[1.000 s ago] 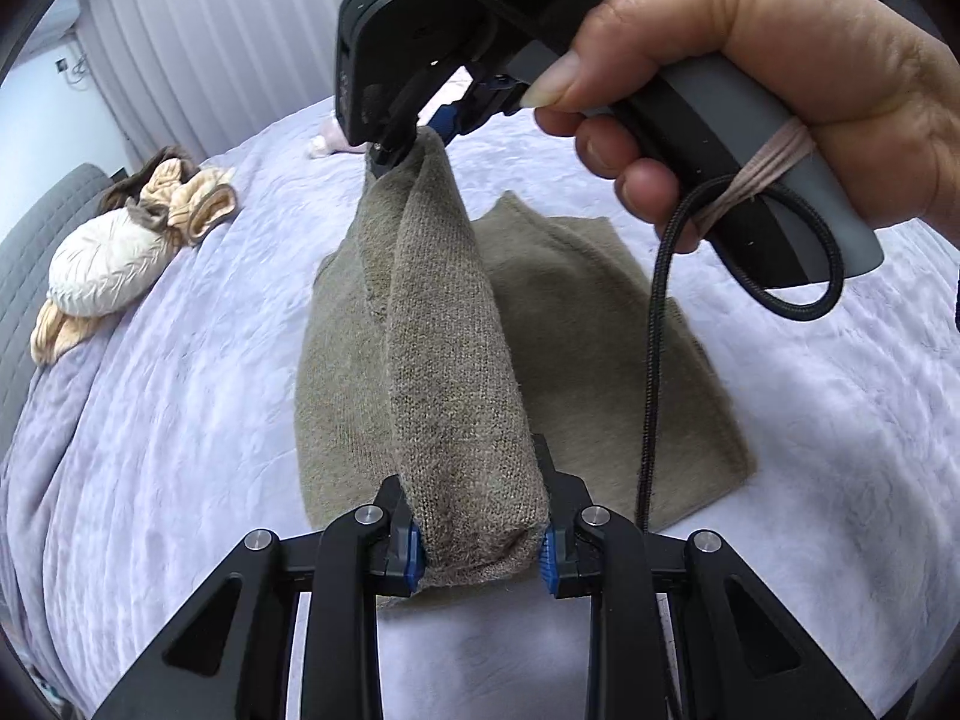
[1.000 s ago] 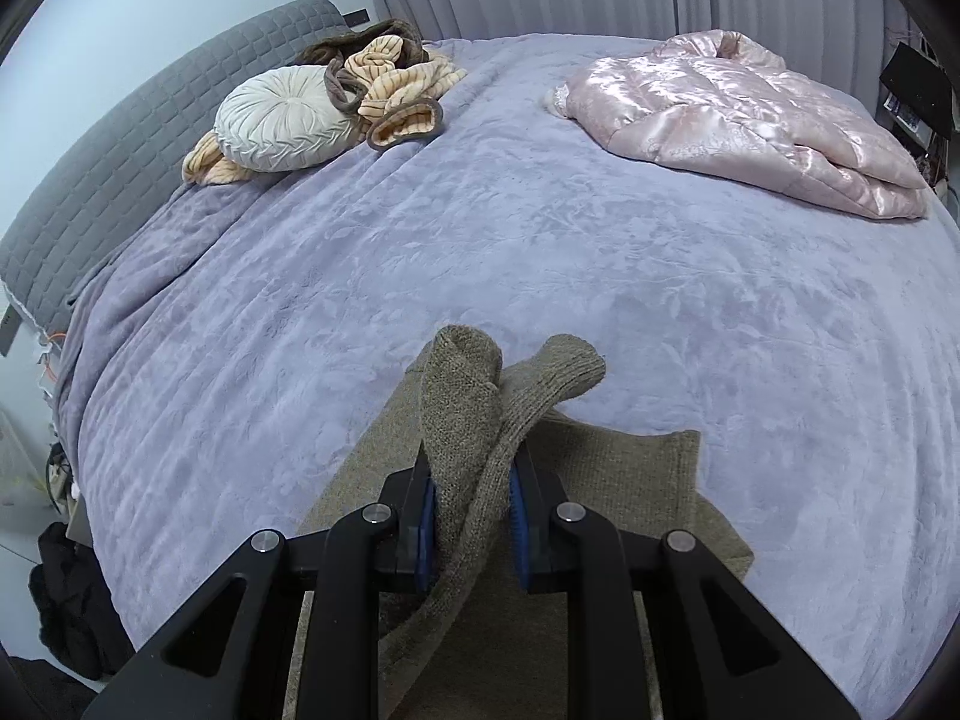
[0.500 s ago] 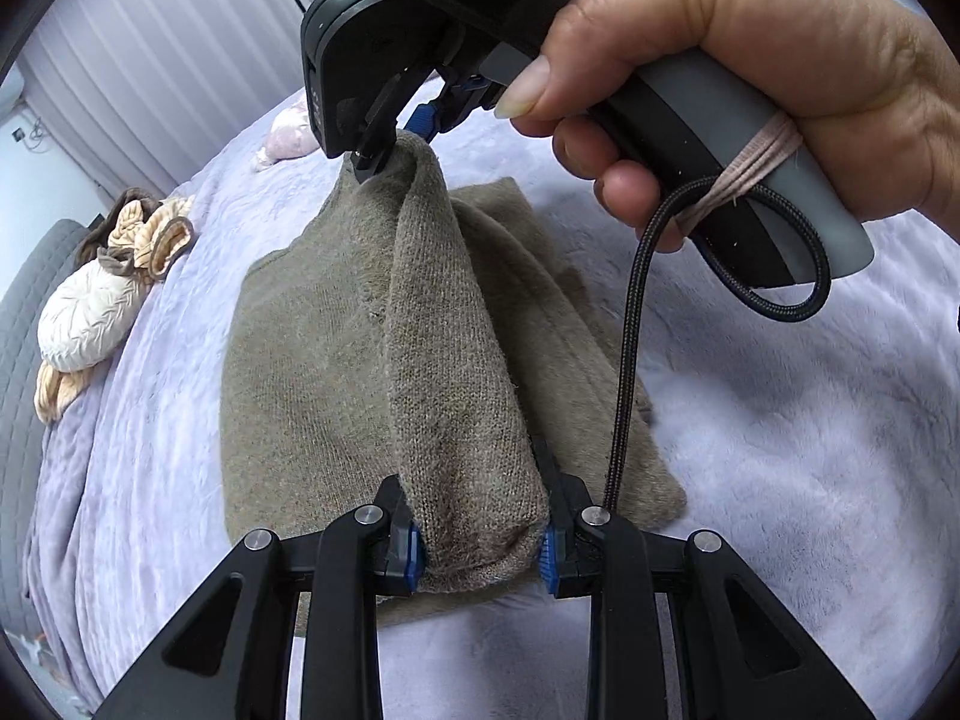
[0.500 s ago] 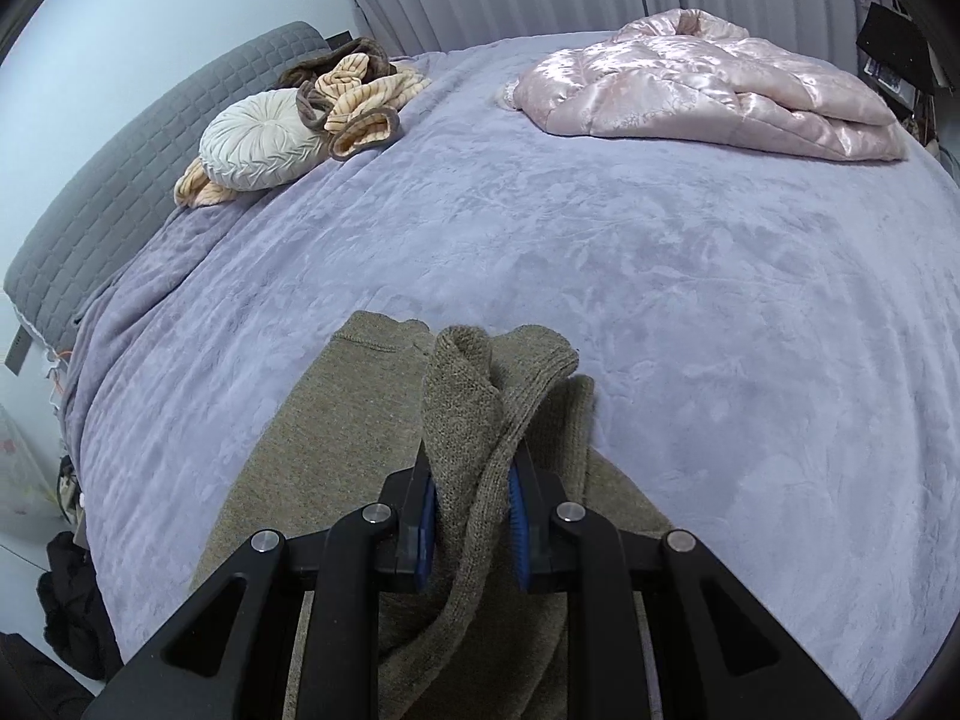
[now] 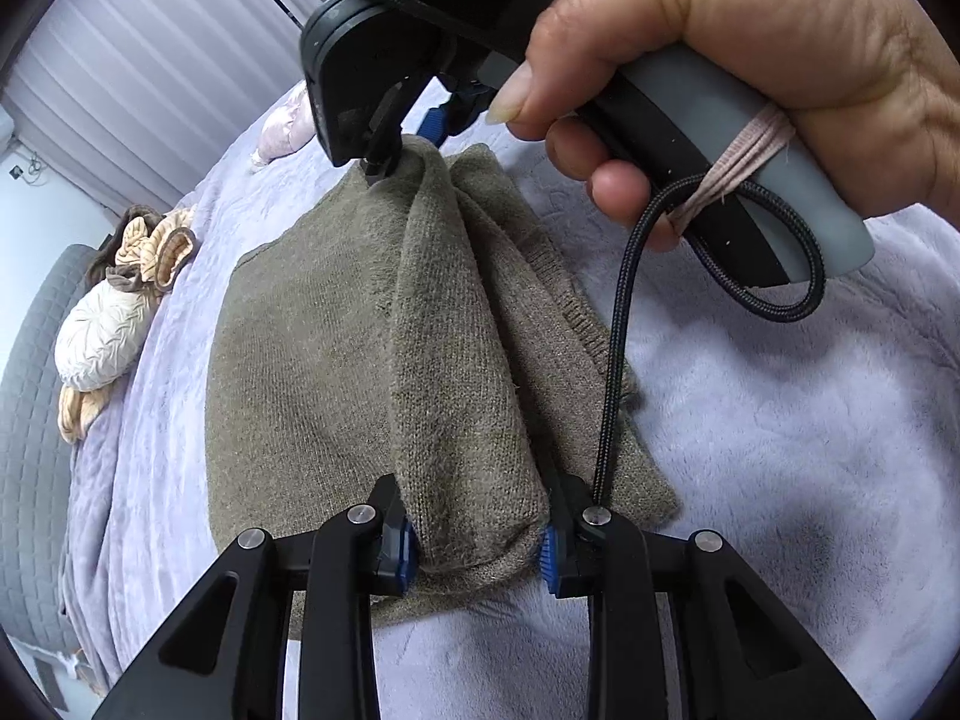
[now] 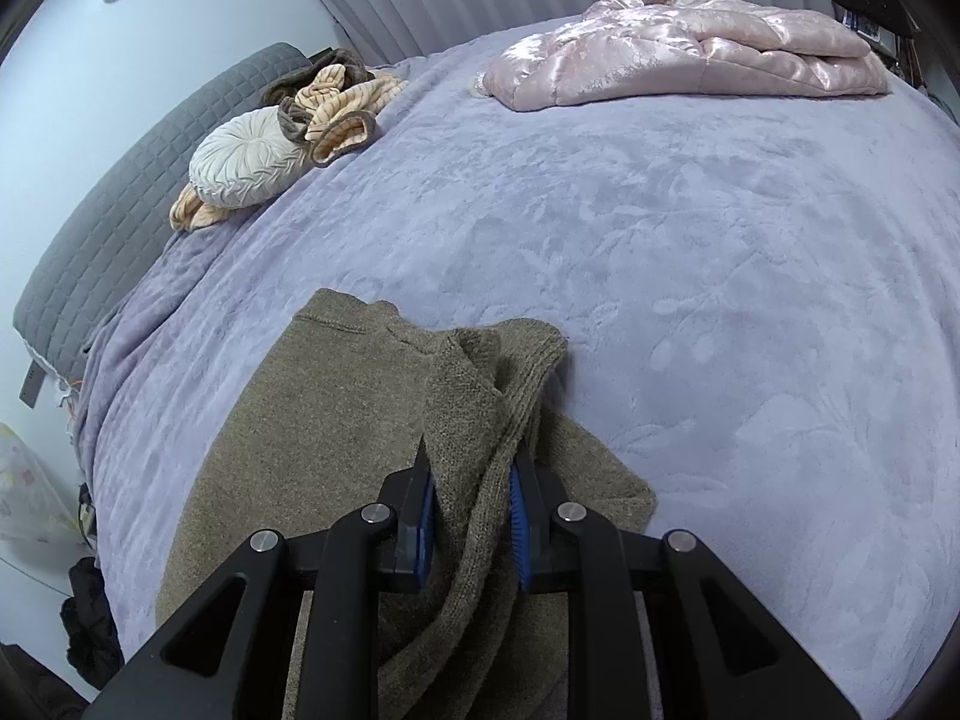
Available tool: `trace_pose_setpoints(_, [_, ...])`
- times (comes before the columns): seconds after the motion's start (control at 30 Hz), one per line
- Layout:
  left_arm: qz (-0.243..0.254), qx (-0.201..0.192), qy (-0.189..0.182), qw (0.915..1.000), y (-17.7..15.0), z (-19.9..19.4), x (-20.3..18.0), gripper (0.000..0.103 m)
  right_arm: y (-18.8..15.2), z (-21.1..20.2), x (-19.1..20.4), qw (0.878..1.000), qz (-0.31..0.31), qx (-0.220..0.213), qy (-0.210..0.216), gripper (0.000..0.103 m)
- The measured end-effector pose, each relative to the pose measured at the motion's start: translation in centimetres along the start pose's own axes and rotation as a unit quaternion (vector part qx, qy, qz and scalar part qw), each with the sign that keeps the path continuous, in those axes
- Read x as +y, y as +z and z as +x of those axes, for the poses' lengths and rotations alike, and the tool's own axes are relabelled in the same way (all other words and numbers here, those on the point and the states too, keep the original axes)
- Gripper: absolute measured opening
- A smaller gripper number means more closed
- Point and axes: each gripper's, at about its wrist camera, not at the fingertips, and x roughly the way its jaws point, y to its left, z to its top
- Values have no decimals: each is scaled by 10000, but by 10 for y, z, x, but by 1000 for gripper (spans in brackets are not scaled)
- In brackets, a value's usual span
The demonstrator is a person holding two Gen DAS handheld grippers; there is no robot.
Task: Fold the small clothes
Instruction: 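Lower the fold onto the sweater and open both grippers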
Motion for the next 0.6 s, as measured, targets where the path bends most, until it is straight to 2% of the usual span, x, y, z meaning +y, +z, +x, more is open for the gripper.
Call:
trace_pose_setpoints(0.07, [-48, -30, 29, 10000, -1, -1, 0, 30, -3, -3, -6, 9999, 97, -47, -63, 33])
trace_pose_setpoints(0.1, [-73, -47, 29, 10000, -1, -2, 0, 32, -4, -5, -9, 9998, 124, -59, -148, 43])
trace_pose_setpoints(0.13, [-90, -54, 33, 9999, -2, -3, -1, 38, -5, -8, -11, 9996, 180, -70, -196, 55])
trace_pose_setpoints(0.17, [-141, -77, -32, 9999, -1, -4, 1, 42, -6, -11, -13, 9995, 229, -103, -189, 58])
trace_pose_setpoints(0.2, [-203, -106, -109, 9997, -1, -6, 3, 49, -8, -16, -14, 9994, 272, -132, -180, 60])
trace_pose_setpoints(0.27, [-368, -150, -369, 9985, -2, -14, 6, 54, -11, -25, -16, 9991, 346, -157, -176, 61])
trace_pose_setpoints(0.33, [-467, -173, -673, 9965, -2, -19, 11, 68, -17, -35, -16, 9987, 447, -208, -137, 64])
trace_pose_setpoints(0.43, [-598, -316, -1067, 9920, -7, -28, 24, 71, -29, -47, -10, 9985, 490, -222, -96, 66])
trace_pose_setpoints(0.5, [-781, -413, -1495, 9848, -15, -37, 38, 71, -37, -54, -5, 9985, 482, -215, -115, 66])
trace_pose_setpoints(0.6, [-1106, -640, -2176, 9676, -35, -48, 68, 71, -53, -70, 4, 9983, 525, -223, -135, 66])
